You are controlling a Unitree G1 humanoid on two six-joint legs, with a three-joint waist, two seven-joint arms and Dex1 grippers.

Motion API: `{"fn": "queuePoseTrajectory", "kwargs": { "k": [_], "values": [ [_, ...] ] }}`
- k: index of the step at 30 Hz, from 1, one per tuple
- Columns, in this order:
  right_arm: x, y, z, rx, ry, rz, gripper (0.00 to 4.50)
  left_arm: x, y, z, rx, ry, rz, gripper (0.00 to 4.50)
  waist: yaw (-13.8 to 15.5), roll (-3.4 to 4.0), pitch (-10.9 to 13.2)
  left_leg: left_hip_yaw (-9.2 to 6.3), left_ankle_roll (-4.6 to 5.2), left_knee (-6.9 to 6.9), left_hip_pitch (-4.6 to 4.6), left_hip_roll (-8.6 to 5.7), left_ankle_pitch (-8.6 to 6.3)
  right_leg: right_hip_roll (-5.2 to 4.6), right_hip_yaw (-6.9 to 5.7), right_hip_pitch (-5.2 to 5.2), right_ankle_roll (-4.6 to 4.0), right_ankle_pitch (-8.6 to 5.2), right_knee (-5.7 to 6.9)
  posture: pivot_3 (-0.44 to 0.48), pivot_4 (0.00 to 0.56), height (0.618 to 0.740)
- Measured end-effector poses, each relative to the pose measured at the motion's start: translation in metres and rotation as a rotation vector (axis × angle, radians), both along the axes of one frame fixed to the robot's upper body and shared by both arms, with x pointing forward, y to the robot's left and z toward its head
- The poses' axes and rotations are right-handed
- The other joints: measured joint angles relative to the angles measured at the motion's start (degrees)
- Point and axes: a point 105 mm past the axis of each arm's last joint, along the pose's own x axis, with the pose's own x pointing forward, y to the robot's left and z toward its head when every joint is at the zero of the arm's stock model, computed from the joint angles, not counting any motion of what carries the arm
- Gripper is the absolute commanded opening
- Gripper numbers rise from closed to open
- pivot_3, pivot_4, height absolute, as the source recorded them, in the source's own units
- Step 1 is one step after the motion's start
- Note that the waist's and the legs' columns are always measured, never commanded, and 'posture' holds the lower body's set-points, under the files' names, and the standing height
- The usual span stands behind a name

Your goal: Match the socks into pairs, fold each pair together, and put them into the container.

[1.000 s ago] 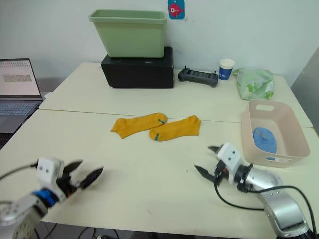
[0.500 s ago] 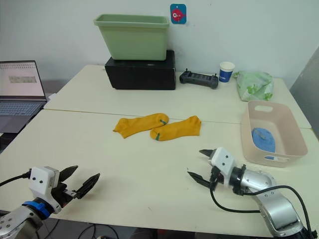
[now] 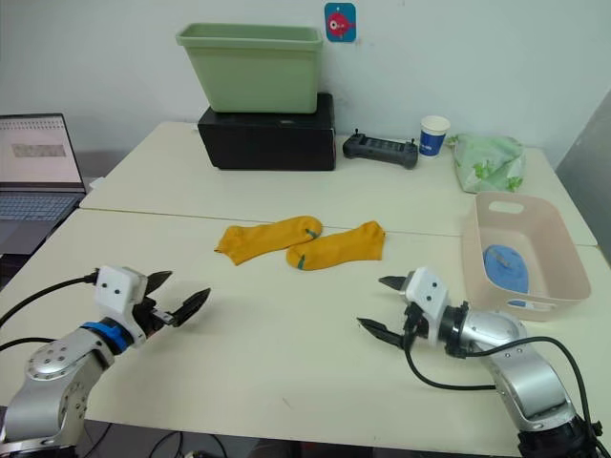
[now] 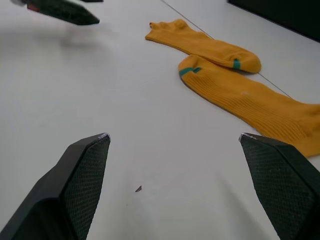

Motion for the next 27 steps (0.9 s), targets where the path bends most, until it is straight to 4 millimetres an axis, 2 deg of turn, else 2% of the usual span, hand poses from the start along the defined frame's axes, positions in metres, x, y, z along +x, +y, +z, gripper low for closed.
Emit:
{"fn": "queuePoseTrajectory", "kwargs": {
  "k": [4,6,9,14,17,20,23,27],
  "values": [
    [0.000,-0.001,-0.003,-0.021,0.005,-0.043,4.45,0.013,-0.025,0.002,-0.012,0.005,-0.115,4.50,0.2,0.01,0.0,-0.01,0.00,0.00,-0.01,-0.03,0.00,0.00,-0.05,0.03,0.00,0.00,0.00,0.000,0.150,0.696],
    [-0.002,-0.001,-0.004,-0.025,0.017,-0.053,4.45,0.027,-0.050,0.010,-0.018,-0.012,-0.207,4.50,0.6,0.01,0.0,0.00,-0.01,0.04,-0.15,-0.06,0.01,-0.03,-0.10,-0.01,0.01,0.00,-0.03,0.000,0.150,0.696],
    [-0.008,-0.003,0.005,0.001,0.012,-0.086,4.45,0.051,-0.084,0.017,0.013,-0.039,-0.320,4.50,1.1,-0.02,0.0,0.00,-0.01,0.09,-0.24,-0.08,0.01,-0.03,-0.10,-0.05,0.02,0.01,-0.11,0.000,0.150,0.696],
    [-0.020,-0.012,-0.004,-0.014,0.059,-0.149,4.45,0.078,-0.101,0.008,0.106,-0.015,-0.389,4.50,0.4,-0.01,0.0,-0.10,0.02,0.03,-0.31,-0.04,0.01,0.08,-0.13,-0.20,0.02,0.01,-0.09,0.000,0.150,0.696],
    [-0.025,-0.013,-0.002,0.001,0.058,-0.182,4.45,0.095,-0.108,0.000,0.171,0.023,-0.416,4.50,0.2,-0.01,0.0,-0.09,0.02,0.05,-0.31,-0.05,0.01,0.10,-0.11,-0.20,0.02,0.01,-0.01,0.000,0.150,0.696],
    [-0.030,-0.009,0.000,0.012,0.052,-0.193,4.50,0.102,-0.116,0.000,0.219,0.035,-0.475,3.91,-0.1,-0.01,0.0,-0.06,0.02,0.07,-0.31,-0.07,0.01,0.10,-0.09,-0.20,0.02,0.01,-0.01,0.000,0.150,0.696],
    [-0.031,-0.009,-0.003,0.013,0.065,-0.219,4.50,0.105,-0.118,-0.004,0.244,0.045,-0.505,2.96,0.0,-0.01,0.0,-0.06,0.02,0.07,-0.32,-0.07,0.01,0.10,-0.09,-0.21,0.03,0.01,-0.02,0.000,0.150,0.696],
    [-0.030,-0.008,0.000,0.042,0.060,-0.267,4.50,0.105,-0.132,-0.007,0.332,0.049,-0.612,1.65,0.3,-0.01,0.0,-0.09,0.01,0.07,-0.35,-0.08,0.02,0.08,-0.17,-0.18,0.03,0.01,-0.02,0.000,0.150,0.696]
  ]
}}
